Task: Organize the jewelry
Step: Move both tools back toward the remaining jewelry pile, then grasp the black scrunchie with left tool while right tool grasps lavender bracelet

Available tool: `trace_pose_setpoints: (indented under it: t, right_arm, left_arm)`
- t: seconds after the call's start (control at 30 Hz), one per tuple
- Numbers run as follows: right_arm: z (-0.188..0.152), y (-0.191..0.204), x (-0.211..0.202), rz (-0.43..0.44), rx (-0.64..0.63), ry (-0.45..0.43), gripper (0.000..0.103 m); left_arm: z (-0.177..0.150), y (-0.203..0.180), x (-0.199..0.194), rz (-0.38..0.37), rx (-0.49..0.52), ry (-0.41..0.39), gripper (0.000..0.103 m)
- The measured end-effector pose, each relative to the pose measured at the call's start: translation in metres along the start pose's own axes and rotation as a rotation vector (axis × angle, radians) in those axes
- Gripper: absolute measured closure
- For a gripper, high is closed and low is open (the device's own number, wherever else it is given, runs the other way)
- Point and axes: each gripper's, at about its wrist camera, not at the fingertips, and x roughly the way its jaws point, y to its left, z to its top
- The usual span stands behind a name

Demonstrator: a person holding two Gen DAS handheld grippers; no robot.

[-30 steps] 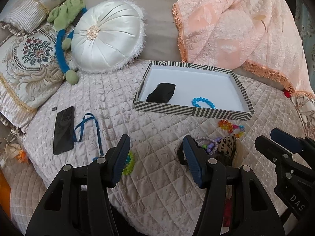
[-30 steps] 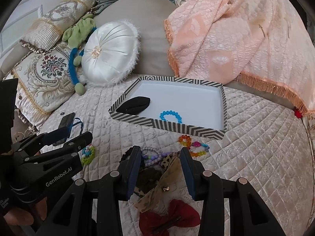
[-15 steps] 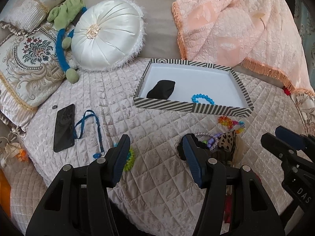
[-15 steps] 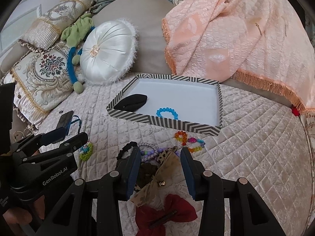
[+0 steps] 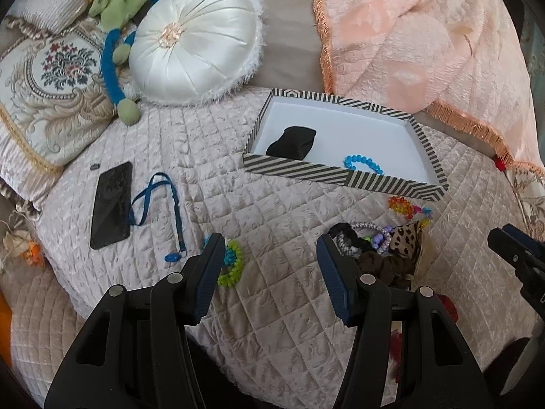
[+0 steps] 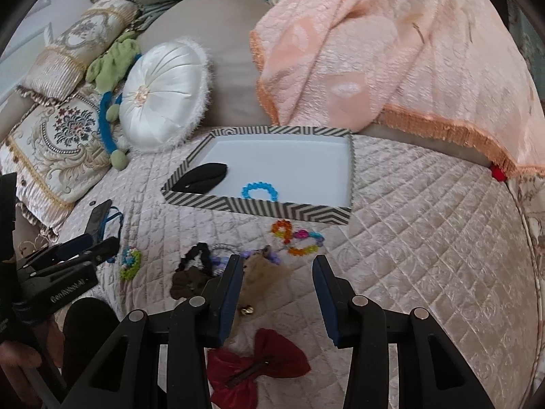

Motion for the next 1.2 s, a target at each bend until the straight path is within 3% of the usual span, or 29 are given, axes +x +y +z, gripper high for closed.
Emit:
trace_pose_setpoints:
  t: [0.33, 0.6, 0.83, 1.2]
  right_arm:
    - [-0.006, -0.018, 0.012, 0.002, 0.047, 0.042, 0.062]
    - [0.007, 0.000, 0.034, 0.106, -0.015, 0.069, 0.062]
    - [0.023, 0.027, 0.085, 0.190, -0.142, 0.145, 0.062]
    - [0.023, 0.047, 0.146, 0.240, -0.285, 0.282, 0.068]
  left_arm:
    - [0.002, 0.004, 0.033, -0.085, -0.038, 0.121, 0.044]
    - [0.004, -0.006, 0.078, -0.136, -0.033, 0.228, 0.044]
    - [0.007, -0.021, 0.102, -0.132, 0.024, 0.265, 0.044]
    - [0.007, -0.024, 0.119, -0.154, 0.036, 0.273, 0.046]
